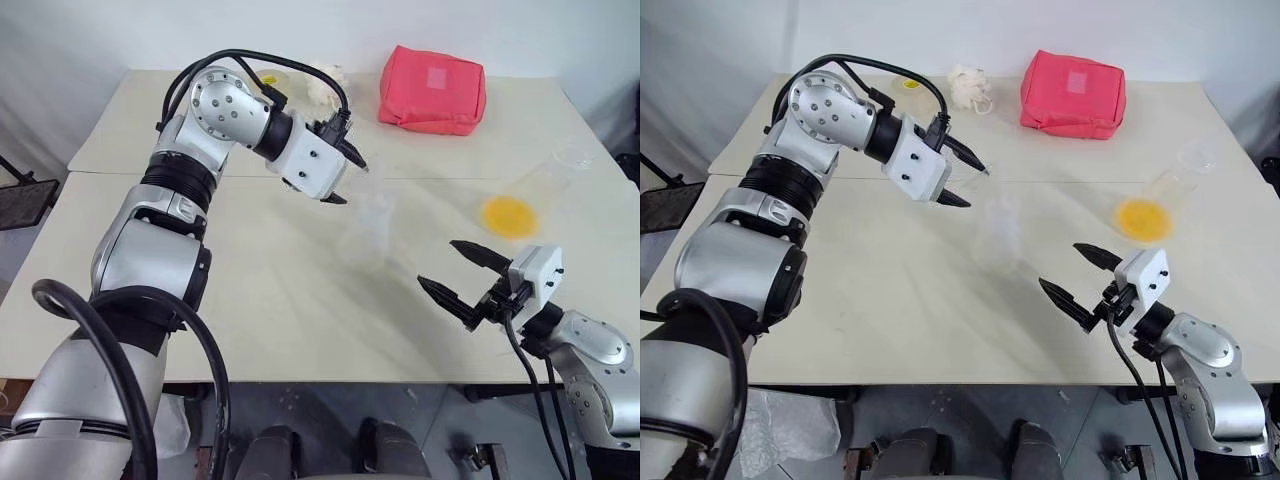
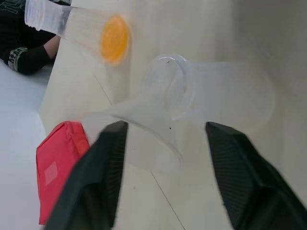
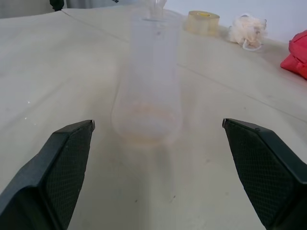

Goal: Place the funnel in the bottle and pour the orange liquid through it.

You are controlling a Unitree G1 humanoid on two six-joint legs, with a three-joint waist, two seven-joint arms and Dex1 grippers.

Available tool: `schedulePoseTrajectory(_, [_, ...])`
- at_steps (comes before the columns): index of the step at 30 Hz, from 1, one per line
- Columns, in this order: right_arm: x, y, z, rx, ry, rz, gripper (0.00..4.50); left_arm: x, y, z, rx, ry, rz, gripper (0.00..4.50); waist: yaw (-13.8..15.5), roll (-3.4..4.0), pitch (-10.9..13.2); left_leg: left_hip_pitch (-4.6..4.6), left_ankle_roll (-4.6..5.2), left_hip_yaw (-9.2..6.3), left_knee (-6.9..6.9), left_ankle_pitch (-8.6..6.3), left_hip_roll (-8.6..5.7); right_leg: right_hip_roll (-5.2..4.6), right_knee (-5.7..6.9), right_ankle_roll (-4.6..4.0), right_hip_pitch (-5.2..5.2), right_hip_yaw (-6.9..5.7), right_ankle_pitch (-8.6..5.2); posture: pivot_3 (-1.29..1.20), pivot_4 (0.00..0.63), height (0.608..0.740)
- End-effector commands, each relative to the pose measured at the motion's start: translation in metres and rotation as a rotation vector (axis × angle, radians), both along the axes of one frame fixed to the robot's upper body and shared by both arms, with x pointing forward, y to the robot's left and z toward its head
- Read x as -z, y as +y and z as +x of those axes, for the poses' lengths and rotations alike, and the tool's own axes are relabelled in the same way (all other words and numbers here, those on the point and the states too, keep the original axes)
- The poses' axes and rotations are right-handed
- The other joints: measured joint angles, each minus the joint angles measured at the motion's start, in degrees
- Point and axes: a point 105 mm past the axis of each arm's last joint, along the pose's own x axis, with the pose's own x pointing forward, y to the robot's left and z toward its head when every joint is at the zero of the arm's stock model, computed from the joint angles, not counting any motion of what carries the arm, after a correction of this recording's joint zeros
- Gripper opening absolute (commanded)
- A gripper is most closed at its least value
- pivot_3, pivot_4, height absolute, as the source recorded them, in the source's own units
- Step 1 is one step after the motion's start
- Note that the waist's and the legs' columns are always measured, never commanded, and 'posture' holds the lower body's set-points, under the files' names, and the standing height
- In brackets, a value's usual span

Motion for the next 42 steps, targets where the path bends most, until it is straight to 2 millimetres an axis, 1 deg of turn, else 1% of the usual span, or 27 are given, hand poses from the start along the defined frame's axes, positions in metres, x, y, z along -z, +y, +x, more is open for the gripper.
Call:
schedulePoseTrajectory(1, [-0.01,-0.001,-0.002,0.001,-0.051,-0.004,4.5,-0.024,-0.006,-0.005,0.023,-0.056,-0.053,4.06,0.1,0.0,0.0,0.0,0.01,0.0,0.02,-0.01,0.0,0.0,0.01,0.0,0.0,0.0,0.0,0.0,0.15,0.74])
schedulePoseTrajectory(2, [-0.01,-0.001,-0.002,0.001,-0.052,-0.005,4.5,-0.025,-0.007,-0.005,0.026,-0.054,-0.063,4.34,0.1,0.0,0.0,-0.01,0.02,0.0,0.04,-0.01,0.0,0.0,0.01,0.0,0.01,0.0,0.0,0.0,0.15,0.74])
schedulePoseTrajectory(3, [-0.01,-0.001,-0.002,0.002,-0.053,-0.006,4.5,-0.025,-0.008,-0.005,0.03,-0.051,-0.072,4.45,0.1,0.0,0.0,-0.01,0.02,0.0,0.05,-0.01,0.0,0.0,0.02,0.0,0.01,0.0,0.0,0.0,0.15,0.74])
schedulePoseTrajectory(15, [-0.011,-0.004,0.0,0.016,-0.06,-0.014,4.5,-0.027,-0.021,-0.015,0.098,0.045,-0.141,4.45,0.1,0.0,0.0,-0.01,0.03,0.0,0.08,-0.02,0.0,0.0,0.05,0.0,0.01,0.0,0.0,0.0,0.15,0.74])
schedulePoseTrajectory(21, [-0.012,-0.005,0.0,0.022,-0.062,-0.016,4.5,-0.034,-0.03,-0.023,0.153,0.107,-0.203,4.45,0.0,0.0,0.0,-0.02,0.03,0.0,0.09,-0.02,0.0,0.0,0.06,0.0,0.01,0.0,0.0,0.0,0.15,0.74])
schedulePoseTrajectory(24, [-0.012,-0.005,0.0,0.022,-0.062,-0.017,4.5,-0.041,-0.03,-0.025,0.158,0.122,-0.232,4.45,0.0,0.0,0.0,-0.02,0.03,0.0,0.1,-0.02,0.0,0.0,0.07,0.0,0.0,0.01,0.0,0.0,0.15,0.74])
schedulePoseTrajectory(26, [-0.012,-0.005,0.0,0.027,-0.064,-0.014,4.5,-0.049,-0.023,-0.02,0.104,0.121,-0.267,4.45,0.0,0.0,0.0,-0.02,0.04,0.0,0.1,-0.02,0.0,0.0,0.07,0.0,0.01,0.01,0.0,0.0,0.15,0.74])
schedulePoseTrajectory(29, [-0.011,-0.005,-0.001,0.028,-0.06,-0.014,4.5,-0.058,-0.006,-0.004,-0.029,0.149,-0.369,4.45,-0.1,0.0,0.0,-0.01,0.03,0.0,0.1,-0.02,0.01,0.0,0.08,0.0,0.0,0.03,0.0,0.0,0.15,0.74])
schedulePoseTrajectory(32, [-0.011,-0.006,-0.002,0.029,-0.058,-0.013,4.5,-0.065,0.001,0.005,-0.099,0.19,-0.46,4.45,0.0,0.0,0.0,0.0,0.03,0.0,0.1,-0.02,0.01,0.0,0.16,0.0,-0.03,0.04,0.0,0.0,0.15,0.74])
schedulePoseTrajectory(33, [-0.011,-0.006,-0.001,0.028,-0.058,-0.013,4.5,-0.071,0.004,0.01,-0.139,0.223,-0.536,4.45,0.1,0.0,0.0,0.0,0.03,-0.02,0.12,-0.02,0.0,-0.02,0.2,0.0,-0.03,0.04,0.0,0.0,0.15,0.74])
schedulePoseTrajectory(35, [-0.011,-0.006,0.0,0.027,-0.058,-0.014,4.5,-0.077,0.01,0.017,-0.194,0.265,-0.632,4.45,0.2,0.0,0.0,-0.01,0.06,-0.08,0.2,-0.04,-0.02,-0.05,0.27,0.0,-0.01,0.03,0.0,0.0,0.15,0.74])
schedulePoseTrajectory(36, [-0.012,-0.006,0.001,0.026,-0.058,-0.014,4.5,-0.077,0.012,0.019,-0.206,0.271,-0.653,4.45,0.2,0.0,0.0,-0.01,0.08,-0.09,0.22,-0.05,-0.02,-0.06,0.29,0.0,-0.01,0.03,0.0,0.0,0.15,0.74])
schedulePoseTrajectory(39, [-0.013,-0.006,0.003,0.023,-0.06,-0.015,4.5,-0.063,0.02,0.028,-0.268,0.292,-0.668,4.45,0.0,0.0,0.0,0.01,0.08,-0.08,0.19,-0.05,-0.02,-0.06,0.33,0.0,-0.01,0.03,0.0,0.0,0.15,0.74])
schedulePoseTrajectory(42, [-0.013,-0.005,0.004,0.016,-0.06,-0.018,4.5,-0.05,0.019,0.031,-0.278,0.319,-0.656,4.45,-0.1,0.0,0.0,0.04,0.07,-0.06,0.18,-0.05,-0.01,-0.05,0.38,0.0,-0.03,0.02,0.0,0.0,0.15,0.74])
